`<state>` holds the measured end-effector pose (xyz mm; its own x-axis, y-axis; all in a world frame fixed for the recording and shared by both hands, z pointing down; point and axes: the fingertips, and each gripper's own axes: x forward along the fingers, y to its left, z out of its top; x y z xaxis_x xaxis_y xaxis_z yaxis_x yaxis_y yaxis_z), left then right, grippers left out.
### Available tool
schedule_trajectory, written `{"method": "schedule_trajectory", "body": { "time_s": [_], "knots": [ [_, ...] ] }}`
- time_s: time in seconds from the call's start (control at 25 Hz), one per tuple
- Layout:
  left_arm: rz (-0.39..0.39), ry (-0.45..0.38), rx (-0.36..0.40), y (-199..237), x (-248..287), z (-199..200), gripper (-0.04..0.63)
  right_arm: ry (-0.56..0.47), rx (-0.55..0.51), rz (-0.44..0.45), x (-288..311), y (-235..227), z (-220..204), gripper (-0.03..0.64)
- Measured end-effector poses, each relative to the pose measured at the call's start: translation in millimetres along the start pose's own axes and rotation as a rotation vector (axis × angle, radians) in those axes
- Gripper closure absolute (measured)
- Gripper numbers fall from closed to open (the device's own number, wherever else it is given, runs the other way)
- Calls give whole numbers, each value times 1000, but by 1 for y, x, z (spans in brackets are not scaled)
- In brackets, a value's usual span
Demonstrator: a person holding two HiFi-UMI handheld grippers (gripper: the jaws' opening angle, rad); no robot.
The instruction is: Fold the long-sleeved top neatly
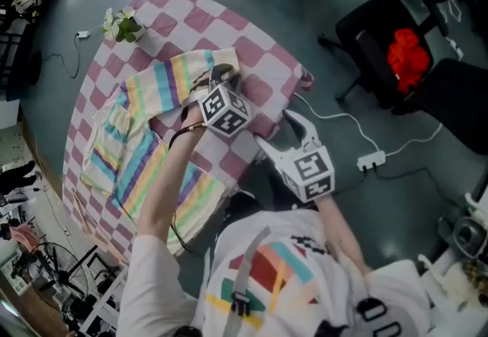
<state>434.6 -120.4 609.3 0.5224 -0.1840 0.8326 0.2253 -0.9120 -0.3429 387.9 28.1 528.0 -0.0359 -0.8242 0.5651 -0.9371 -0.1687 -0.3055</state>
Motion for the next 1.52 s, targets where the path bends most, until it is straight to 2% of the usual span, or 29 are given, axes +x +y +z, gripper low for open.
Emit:
{"method": "schedule_trajectory", "body": {
  "time_s": [0.08,0.12,0.24,0.4,0.56,0.68,0.84,1.0,1.12,1.2,1.32,1.52],
  "knots": [
    [-2,26,-37,4,0,-2,496,-9,12,-6,-1,-4,1,270],
    [6,31,-47,8,-2,-2,544,-15,14,-4,-1,-3,2,270],
    [40,-11,-107,23,-13,7,566,-28,0,19,3,3,8,270],
    [112,-133,-332,65,-49,15,569,-12,-47,84,10,27,17,270],
    [267,-234,-585,132,-109,-15,571,-20,-104,163,21,62,31,270],
    [415,-280,-740,172,-166,-67,571,7,-181,251,30,96,36,270],
    [602,-314,-912,198,-242,-153,571,37,-263,363,45,147,34,270],
    [754,-297,-1040,202,-305,-253,571,78,-342,461,60,209,22,270],
    [847,-311,-1163,193,-350,-321,571,131,-394,521,65,253,12,270],
    [890,-310,-1228,179,-371,-360,571,165,-429,558,65,278,3,270],
    [933,-292,-1281,159,-392,-412,571,203,-457,589,70,315,-12,270],
    [939,-255,-1430,112,-397,-486,570,269,-494,637,74,363,-41,270]
  ]
}}
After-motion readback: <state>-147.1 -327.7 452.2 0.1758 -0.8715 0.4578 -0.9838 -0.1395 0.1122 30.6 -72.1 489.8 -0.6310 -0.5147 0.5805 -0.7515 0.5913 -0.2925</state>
